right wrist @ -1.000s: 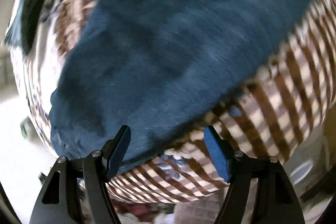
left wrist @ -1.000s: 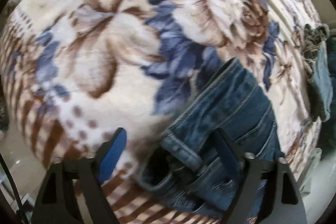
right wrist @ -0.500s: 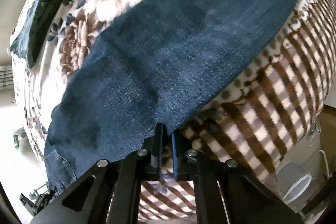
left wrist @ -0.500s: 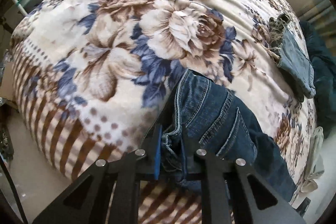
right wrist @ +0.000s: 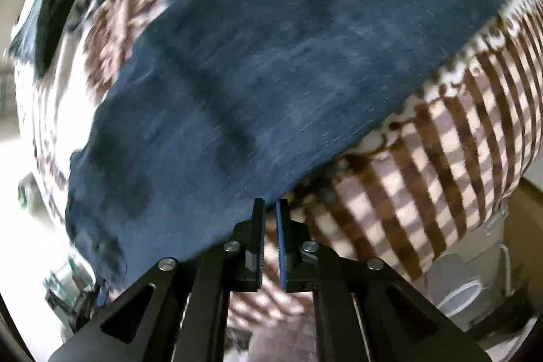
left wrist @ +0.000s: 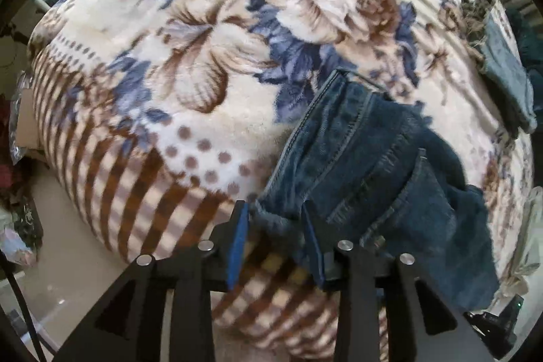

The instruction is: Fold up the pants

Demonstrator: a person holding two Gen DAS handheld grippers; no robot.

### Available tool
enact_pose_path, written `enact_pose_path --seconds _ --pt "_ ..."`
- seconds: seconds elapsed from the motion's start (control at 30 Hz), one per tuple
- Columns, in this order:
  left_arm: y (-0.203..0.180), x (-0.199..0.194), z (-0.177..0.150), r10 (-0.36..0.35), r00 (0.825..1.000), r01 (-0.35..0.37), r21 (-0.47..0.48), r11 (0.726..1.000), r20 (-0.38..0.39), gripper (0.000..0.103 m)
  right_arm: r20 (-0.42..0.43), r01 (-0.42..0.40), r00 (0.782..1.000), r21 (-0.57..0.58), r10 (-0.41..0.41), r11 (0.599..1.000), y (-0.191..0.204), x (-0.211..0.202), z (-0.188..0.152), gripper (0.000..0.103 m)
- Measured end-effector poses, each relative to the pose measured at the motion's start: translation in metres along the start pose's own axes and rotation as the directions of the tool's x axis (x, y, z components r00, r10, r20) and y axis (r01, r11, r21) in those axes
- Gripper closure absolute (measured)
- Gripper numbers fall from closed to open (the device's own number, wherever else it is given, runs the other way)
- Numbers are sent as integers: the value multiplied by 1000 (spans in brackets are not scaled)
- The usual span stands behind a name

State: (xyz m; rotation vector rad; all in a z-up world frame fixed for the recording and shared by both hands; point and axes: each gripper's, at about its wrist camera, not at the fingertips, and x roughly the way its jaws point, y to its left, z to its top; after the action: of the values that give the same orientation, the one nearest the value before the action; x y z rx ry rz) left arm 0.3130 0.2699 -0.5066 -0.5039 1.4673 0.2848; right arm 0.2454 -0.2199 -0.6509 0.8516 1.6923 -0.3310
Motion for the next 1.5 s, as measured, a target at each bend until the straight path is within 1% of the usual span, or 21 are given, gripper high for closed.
enact_pose_path --seconds 0.07,0.13,0.33,0.43,0.53,0.6,0.63,0.67,0.77,0.87,0.97,1.03,1.1,1.13,1.17,1.23,1.3,1.33,1.37,1.4,1.5 --pt "-2 -11 5 -3 1000 3 16 1000 23 69 -17 5 1000 -76 -7 997 19 -12 -1 56" --pt "-3 -13 16 -14 999 13 26 1000 47 64 -30 -20 999 -151 16 988 47 -19 1 37" --pt "-22 20 79 -85 996 84 18 996 34 58 -72 -105 994 -407 83 908 173 -12 34 35" --pt "-35 36 99 -96 995 96 32 995 -4 58 -117 -103 992 -468 53 878 233 11 63 35" --pt "-43 45 101 -60 998 61 73 995 -12 58 -173 -41 983 -520 -58 853 266 47 88 35" --pt "-45 46 99 -54 999 54 87 995 -3 58 -289 -78 953 -528 -92 846 272 75 91 40" --pt "-45 47 99 -52 999 52 91 994 -2 58 -324 -109 942 -535 -85 838 274 81 89 69" --pt "-44 47 98 -57 998 57 90 994 0 58 -322 -99 940 -568 -110 817 276 83 84 89" --pt "-40 51 97 -70 997 71 72 995 -9 53 -194 -55 977 -621 -86 782 279 56 76 94" --pt "-40 53 97 -64 998 65 68 996 -10 53 -72 -22 997 -567 -24 823 270 25 87 103" --pt "-43 47 97 -43 999 44 74 996 -7 53 -43 -29 999 -506 8 862 257 12 108 102" --pt "-48 34 96 -17 1000 15 84 996 25 53 -115 -109 991 -469 62 876 254 8 123 102" --pt "-56 16 96 15 997 -23 94 995 77 53 -250 -225 960 -408 129 885 254 17 129 96" --pt "-64 5 93 26 994 -37 99 994 107 53 -305 -266 940 -387 150 883 254 21 132 78" --pt "-70 -1 93 28 993 -40 102 994 119 53 -337 -284 929 -387 152 877 257 27 133 46" --pt "-89 -15 87 -4 993 -9 108 994 120 53 -363 -254 927 -426 93 868 265 43 132 26" --pt "-110 -14 82 -58 996 50 120 991 64 53 -404 -241 914 -446 46 862 267 62 127 27" --pt "-120 -9 80 -81 996 77 127 989 23 53 -428 -248 903 -463 31 851 268 71 121 39" --pt "-129 -2 75 -88 996 90 129 988 -17 53 -419 -235 908 -485 12 842 273 77 113 69" --pt "-137 6 71 -97 994 103 122 987 -60 53 -405 -216 914 -519 -15 827 275 79 106 82" --pt "-149 30 58 -167 969 174 23 984 -183 53 -365 -235 931 -569 13 788 274 69 86 87"
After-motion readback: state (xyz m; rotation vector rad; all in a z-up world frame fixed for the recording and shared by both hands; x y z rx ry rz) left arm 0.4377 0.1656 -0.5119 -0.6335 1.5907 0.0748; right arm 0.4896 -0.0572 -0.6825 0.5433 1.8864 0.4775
